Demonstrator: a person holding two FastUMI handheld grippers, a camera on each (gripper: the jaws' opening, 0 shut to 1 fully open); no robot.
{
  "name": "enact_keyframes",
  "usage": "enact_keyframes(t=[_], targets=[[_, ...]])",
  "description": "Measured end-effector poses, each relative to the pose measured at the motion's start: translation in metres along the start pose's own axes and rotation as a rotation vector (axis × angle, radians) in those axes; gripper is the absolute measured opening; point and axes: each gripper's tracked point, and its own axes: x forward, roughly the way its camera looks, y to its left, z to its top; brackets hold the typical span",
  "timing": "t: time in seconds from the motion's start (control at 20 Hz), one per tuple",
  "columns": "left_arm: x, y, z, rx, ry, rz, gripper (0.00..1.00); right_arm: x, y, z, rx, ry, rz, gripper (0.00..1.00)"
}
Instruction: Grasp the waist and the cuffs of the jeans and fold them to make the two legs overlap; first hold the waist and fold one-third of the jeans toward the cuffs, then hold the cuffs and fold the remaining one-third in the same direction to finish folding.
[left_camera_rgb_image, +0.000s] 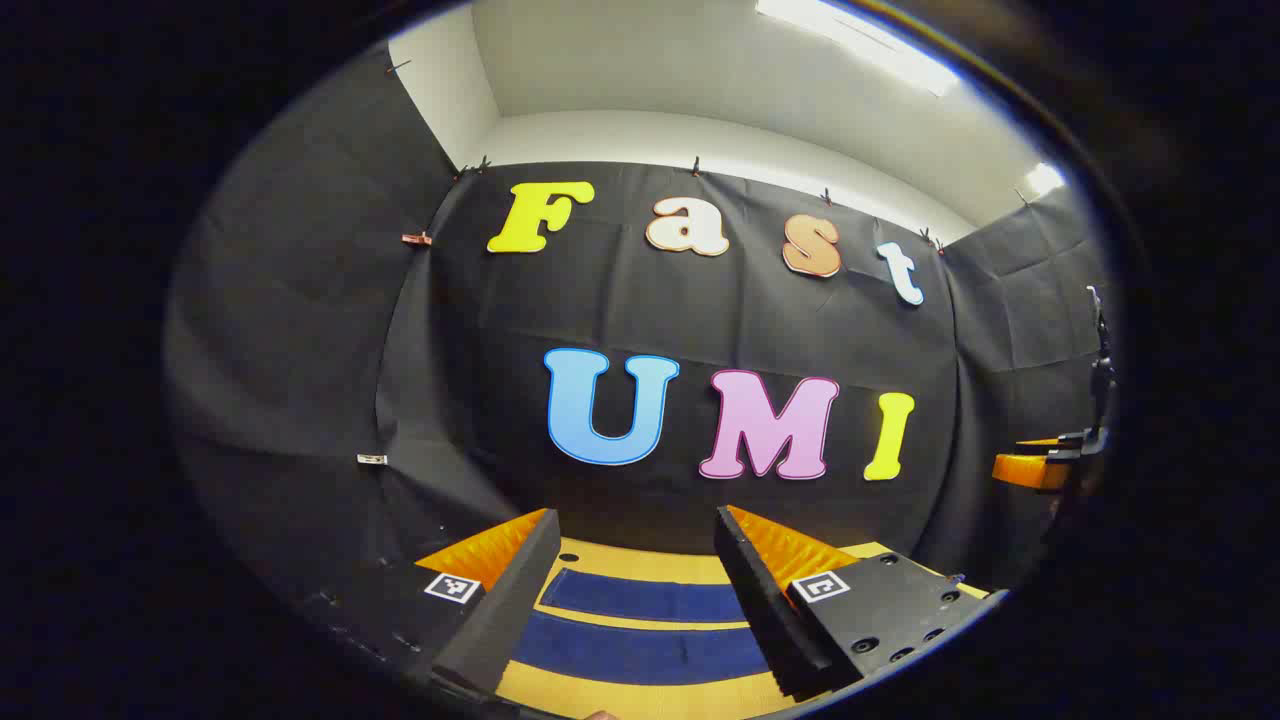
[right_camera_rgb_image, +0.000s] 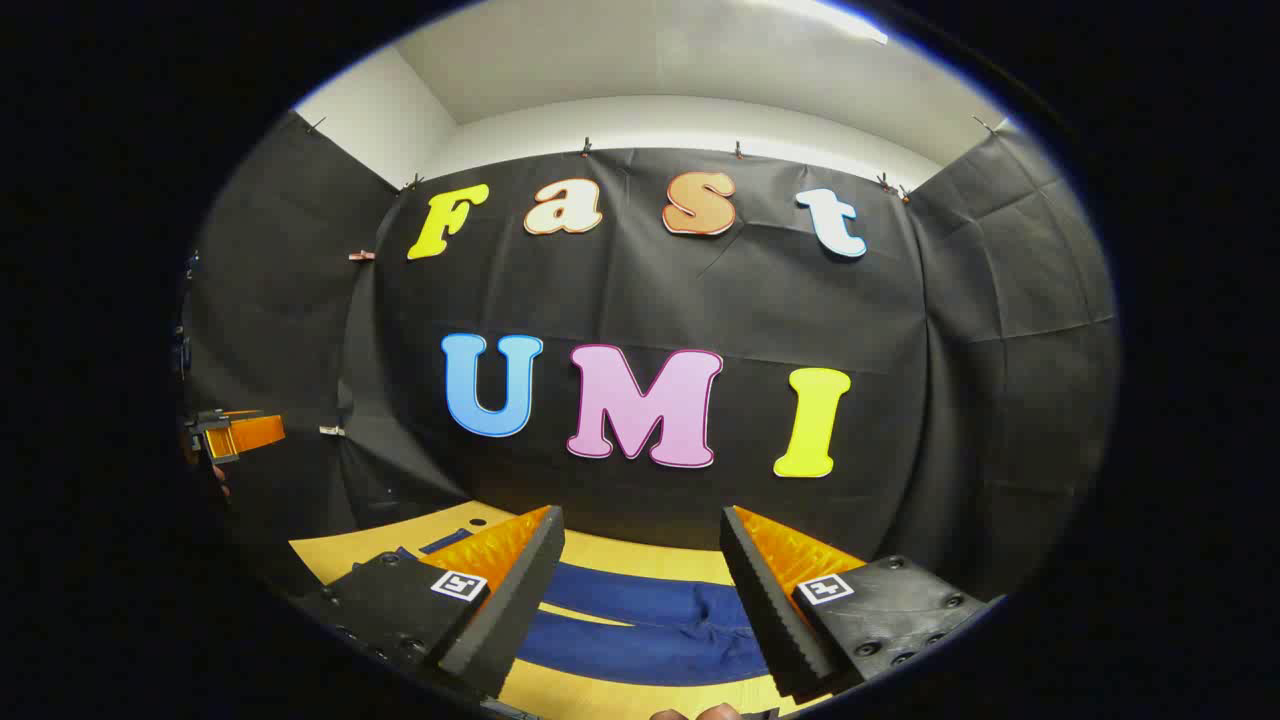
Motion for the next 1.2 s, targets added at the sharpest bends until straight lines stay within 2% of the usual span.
enact_keyframes(t=[0.2,0.8,0.9,1.0,1.05,1.2], targets=[[0.008,-0.008,-0.004,-0.060,0.006,-0.026,0.97,-0.004,-0.015,-0.001,-0.026,0.004,-0.033,0.95],[0.045,-0.028,-0.008,-0.070,0.018,-0.099,0.97,-0.022,-0.060,-0.002,-0.052,0.017,-0.164,0.94],[0.050,-0.028,-0.008,-0.063,0.020,-0.107,0.97,-0.021,-0.065,-0.004,-0.051,0.024,-0.175,0.98],[0.053,-0.023,-0.010,-0.082,0.025,-0.107,0.97,-0.018,-0.067,-0.012,-0.050,0.058,-0.161,0.96],[0.053,-0.020,-0.013,-0.098,0.035,-0.117,0.97,-0.015,-0.061,-0.020,-0.056,0.087,-0.126,0.96],[0.055,0.003,-0.042,-0.071,0.098,-0.128,0.97,-0.011,-0.065,-0.047,-0.163,0.188,-0.052,0.96]])
